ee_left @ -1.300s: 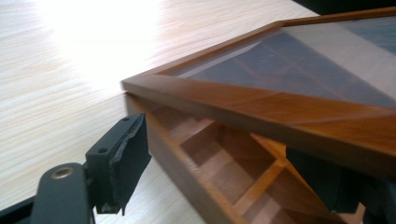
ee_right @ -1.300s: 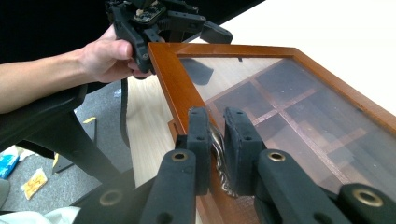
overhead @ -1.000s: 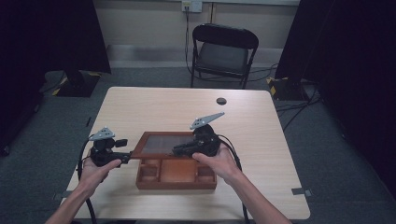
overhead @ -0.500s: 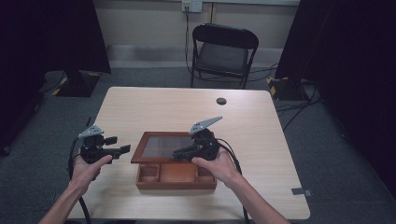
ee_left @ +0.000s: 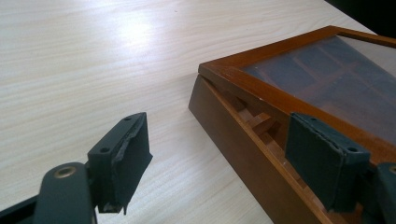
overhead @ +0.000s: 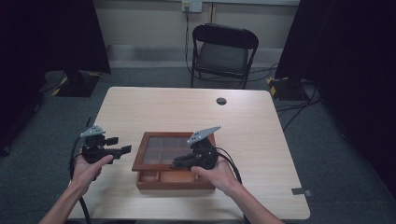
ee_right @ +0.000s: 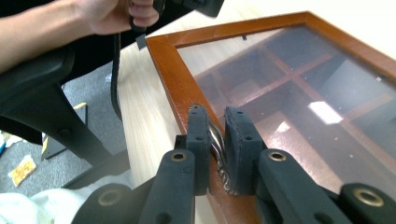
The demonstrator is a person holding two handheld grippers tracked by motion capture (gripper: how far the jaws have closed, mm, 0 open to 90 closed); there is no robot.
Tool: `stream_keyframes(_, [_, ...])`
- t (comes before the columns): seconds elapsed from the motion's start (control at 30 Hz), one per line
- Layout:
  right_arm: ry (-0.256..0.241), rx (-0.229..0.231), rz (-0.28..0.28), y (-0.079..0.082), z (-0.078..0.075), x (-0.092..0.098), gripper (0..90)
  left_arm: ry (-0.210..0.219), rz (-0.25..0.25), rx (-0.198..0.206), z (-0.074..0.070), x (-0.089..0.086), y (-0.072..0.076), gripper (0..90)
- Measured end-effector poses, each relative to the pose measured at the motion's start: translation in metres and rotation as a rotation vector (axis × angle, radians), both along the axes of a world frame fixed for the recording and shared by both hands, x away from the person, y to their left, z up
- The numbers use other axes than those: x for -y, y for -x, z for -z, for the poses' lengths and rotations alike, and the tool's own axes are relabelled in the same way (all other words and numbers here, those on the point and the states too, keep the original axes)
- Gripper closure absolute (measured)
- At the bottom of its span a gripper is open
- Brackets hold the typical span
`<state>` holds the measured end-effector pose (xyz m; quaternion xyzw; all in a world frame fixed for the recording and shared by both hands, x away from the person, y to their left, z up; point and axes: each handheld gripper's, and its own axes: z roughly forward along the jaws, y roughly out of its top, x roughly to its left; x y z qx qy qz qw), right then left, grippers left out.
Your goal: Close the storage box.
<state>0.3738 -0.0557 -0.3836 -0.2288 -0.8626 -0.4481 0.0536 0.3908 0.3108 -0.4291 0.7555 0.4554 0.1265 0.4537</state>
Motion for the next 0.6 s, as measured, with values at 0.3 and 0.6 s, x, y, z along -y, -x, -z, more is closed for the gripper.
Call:
stream_keyframes(0.3, [0.028,-0.011,-0.014,0.004,0.012,-0.004,81.3,-0.011,0.018,-0.003,0.001,0.004,0.000,21.9])
stream_keyframes(0.6, [0.052,-0.026,-0.024,0.006,0.023,-0.007,81.2,-0.019,0.026,-0.009,0.002,0.005,0.000,21.8])
